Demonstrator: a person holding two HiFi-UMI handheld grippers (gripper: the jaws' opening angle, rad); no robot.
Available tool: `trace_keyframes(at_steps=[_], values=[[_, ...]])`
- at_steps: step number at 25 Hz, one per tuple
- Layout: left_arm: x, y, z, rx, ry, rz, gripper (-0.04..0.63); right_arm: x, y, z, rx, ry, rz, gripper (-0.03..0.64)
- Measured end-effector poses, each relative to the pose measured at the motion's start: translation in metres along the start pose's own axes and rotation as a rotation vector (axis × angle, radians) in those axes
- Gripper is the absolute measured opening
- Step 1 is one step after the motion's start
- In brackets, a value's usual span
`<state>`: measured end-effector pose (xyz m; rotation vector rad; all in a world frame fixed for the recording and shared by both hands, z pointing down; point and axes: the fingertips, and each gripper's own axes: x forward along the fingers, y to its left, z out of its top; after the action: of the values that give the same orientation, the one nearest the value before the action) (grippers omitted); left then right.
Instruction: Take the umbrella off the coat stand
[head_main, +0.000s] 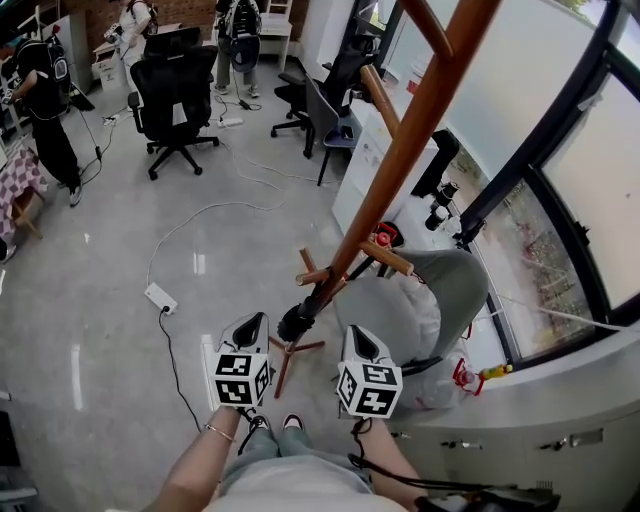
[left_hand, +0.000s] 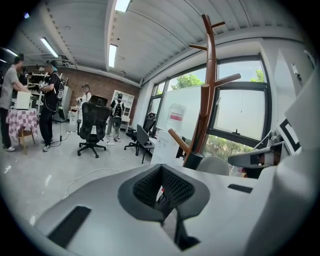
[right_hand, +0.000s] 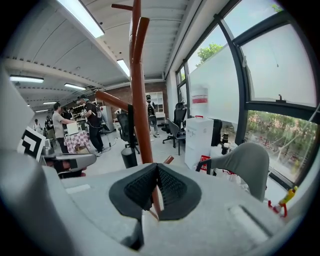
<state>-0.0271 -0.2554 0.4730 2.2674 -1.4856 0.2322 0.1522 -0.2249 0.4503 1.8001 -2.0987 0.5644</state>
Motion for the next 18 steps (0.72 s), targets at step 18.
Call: trace_keyframes(at_steps=[18], values=[[0.003,0.009,-0.094,-0.053,0.107,-0.044,0.003,-0.003,0.007,-0.072,-0.036,0.136,-0.027,0.006]])
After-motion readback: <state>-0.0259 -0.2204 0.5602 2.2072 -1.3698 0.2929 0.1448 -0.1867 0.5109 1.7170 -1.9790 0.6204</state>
